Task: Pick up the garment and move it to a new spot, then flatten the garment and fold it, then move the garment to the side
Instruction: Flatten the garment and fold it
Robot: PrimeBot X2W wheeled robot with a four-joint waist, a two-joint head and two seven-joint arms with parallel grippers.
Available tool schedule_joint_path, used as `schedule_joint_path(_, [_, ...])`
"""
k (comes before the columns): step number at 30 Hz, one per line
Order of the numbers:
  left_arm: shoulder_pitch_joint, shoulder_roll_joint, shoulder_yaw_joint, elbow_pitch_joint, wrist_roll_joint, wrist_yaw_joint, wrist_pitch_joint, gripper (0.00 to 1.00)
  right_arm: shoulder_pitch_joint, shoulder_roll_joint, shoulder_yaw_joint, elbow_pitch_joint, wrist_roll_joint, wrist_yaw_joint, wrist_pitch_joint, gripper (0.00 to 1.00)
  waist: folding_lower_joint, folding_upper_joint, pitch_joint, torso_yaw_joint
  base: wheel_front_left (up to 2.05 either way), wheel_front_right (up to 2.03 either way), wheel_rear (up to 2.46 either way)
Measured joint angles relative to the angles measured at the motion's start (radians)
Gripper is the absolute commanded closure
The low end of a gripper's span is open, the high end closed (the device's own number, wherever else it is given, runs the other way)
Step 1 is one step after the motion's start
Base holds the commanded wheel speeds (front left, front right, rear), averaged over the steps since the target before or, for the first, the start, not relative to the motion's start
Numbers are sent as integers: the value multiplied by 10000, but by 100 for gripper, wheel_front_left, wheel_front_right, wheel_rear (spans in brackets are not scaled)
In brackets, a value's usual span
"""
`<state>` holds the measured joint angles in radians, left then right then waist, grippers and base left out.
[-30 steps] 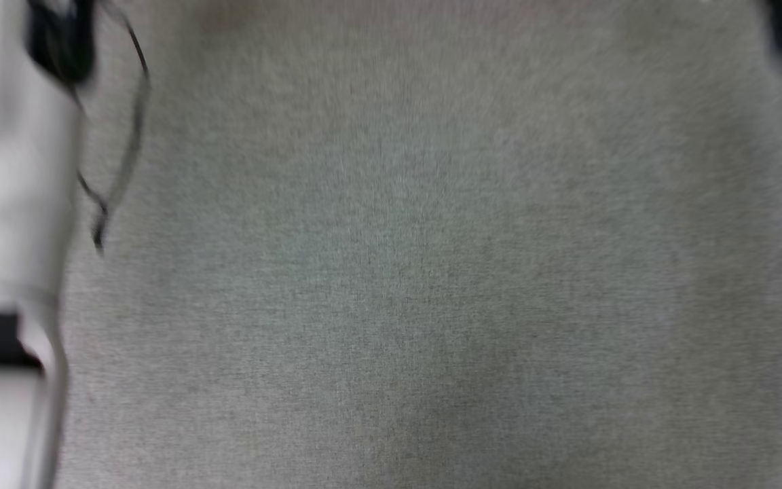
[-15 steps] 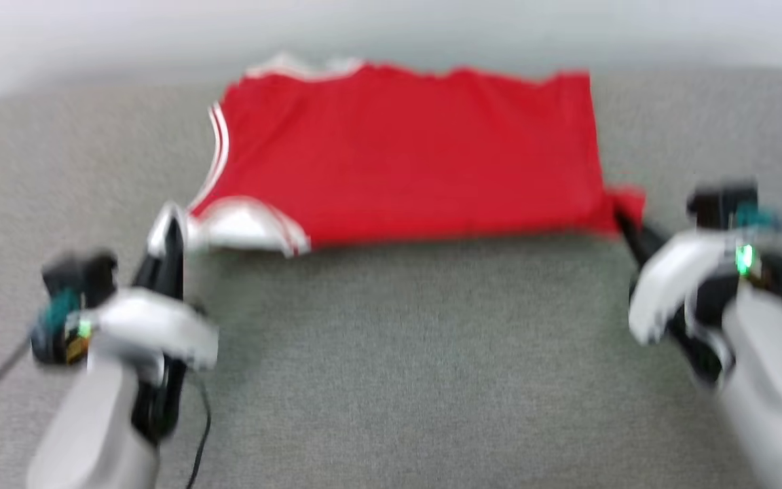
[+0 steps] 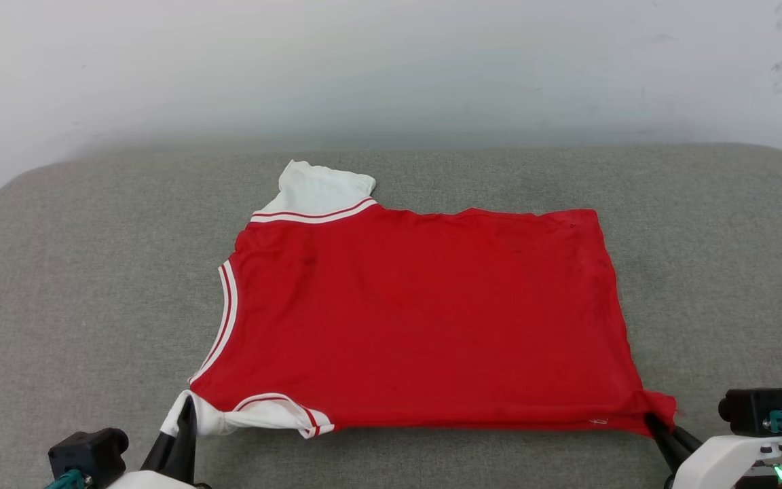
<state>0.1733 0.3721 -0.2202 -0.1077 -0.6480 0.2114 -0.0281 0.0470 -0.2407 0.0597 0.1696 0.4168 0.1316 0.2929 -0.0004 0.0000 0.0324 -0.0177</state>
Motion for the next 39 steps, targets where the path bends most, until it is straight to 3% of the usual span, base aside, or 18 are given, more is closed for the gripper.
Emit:
schedule_joint_path(5, [-42,278,-90,-608,21,81,535,100,447,460,-608,-1442,-495,0,1131,100,0,0,117,-66,0,0,0])
schedule_joint_path(10, [-1204,474,-397,-111,-63,-378,1218,100,-144,500,-696,-1588,-899,-2,1904,100,2,0,470,-107,0,0,0])
schedule_joint_path(19, [-4023,439,-928,2029,40,-1421,1569,100,-2248,186,-36,-514,-1051,-6,2008,100,5,0,1633,-35,0,0,0])
schedule_joint_path(25, [-5416,150,-1346,3985,98,-2077,1655,100,-3661,38,832,1208,-936,-8,1595,100,6,0,2499,-52,0,0,0])
schedule_joint_path(26, [-5502,94,-1407,4186,90,-2146,1674,100,-3776,15,920,1407,-920,-6,1509,97,6,0,2556,-62,0,0,0])
schedule_joint_path(27, [-5569,42,-1442,4403,73,-2217,1693,100,-3896,-31,999,1607,-922,-4,1377,76,5,0,2598,-75,0,0,0])
schedule_joint_path(29, [-5693,-54,-1446,4727,-27,-2299,1624,49,-4086,-50,1103,1960,-911,0,1085,0,6,0,2649,-98,0,0,0])
schedule_joint_path(30, [-5752,-88,-1434,4878,-81,-2362,1603,0,-4148,-52,1143,2132,-890,0,920,0,6,0,2657,-101,0,0,0])
schedule_joint_path(33, [-5881,-224,-1292,5375,-311,-2470,1361,0,-4200,-61,1300,2619,-593,2,23,0,5,0,2514,-76,0,0,0])
schedule_joint_path(39, [-5696,-15,-1101,5423,-514,-2483,1220,0,-3625,-90,1049,2431,-360,-6,-1567,0,5,0,1972,-118,0,0,0])
